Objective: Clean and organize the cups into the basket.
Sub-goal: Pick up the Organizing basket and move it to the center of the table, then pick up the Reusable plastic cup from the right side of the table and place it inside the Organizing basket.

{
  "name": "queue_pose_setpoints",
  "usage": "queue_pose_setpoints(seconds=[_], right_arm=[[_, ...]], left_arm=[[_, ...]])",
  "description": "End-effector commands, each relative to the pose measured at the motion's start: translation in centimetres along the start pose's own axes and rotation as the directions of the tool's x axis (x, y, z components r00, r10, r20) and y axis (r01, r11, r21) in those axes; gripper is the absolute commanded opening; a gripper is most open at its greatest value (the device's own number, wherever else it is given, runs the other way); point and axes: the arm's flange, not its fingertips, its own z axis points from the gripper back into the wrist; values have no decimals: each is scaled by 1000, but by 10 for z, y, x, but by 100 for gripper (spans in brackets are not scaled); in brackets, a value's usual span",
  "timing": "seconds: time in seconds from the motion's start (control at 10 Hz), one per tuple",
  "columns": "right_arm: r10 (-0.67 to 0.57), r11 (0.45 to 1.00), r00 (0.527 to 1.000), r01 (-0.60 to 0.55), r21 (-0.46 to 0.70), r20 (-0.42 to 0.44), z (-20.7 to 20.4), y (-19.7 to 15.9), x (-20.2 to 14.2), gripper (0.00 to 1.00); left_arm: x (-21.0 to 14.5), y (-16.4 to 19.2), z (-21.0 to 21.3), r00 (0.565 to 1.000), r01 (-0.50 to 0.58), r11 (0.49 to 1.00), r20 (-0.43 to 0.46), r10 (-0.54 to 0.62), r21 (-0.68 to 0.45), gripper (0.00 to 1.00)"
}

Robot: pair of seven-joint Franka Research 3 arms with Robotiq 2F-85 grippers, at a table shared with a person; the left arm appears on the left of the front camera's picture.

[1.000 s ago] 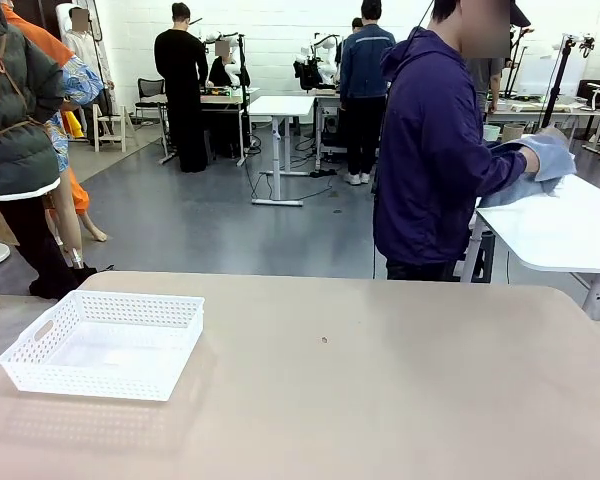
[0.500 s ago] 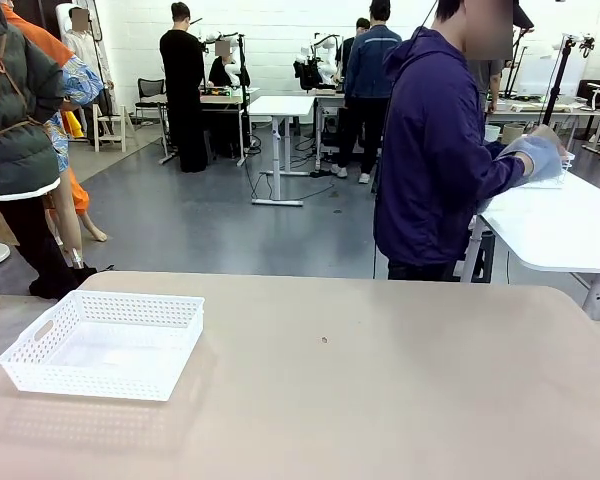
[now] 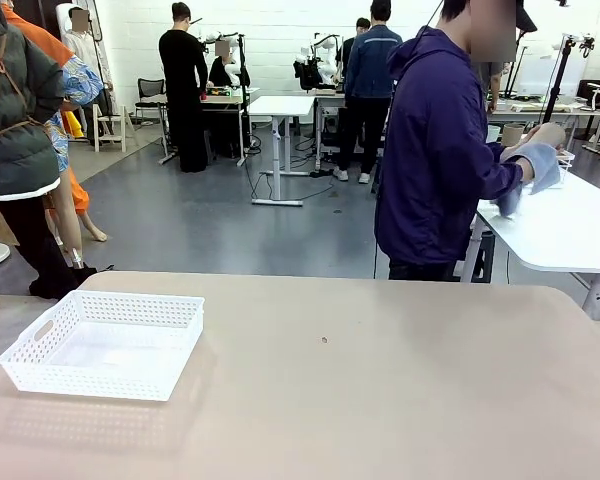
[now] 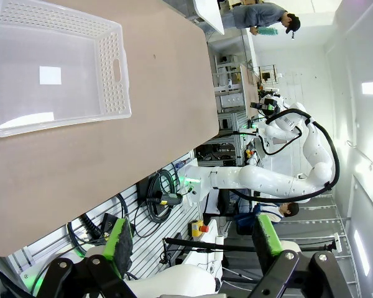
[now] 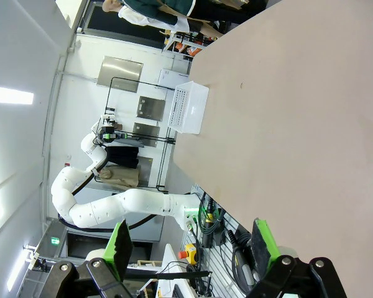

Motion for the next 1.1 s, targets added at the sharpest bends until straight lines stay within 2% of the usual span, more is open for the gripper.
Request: queue_pose_setpoints(seconds=[0.0,1.0], right_arm=[[0,1000,1000,0,0,-2,2,0,1,100],[0,1000,1000,0,0,-2,2,0,1,100]], left_arm=[[-2,-1,1,1000,-1,1000,0,1,-4,100],[-2,-1,1,1000,-1,1000,0,1,-4,100]])
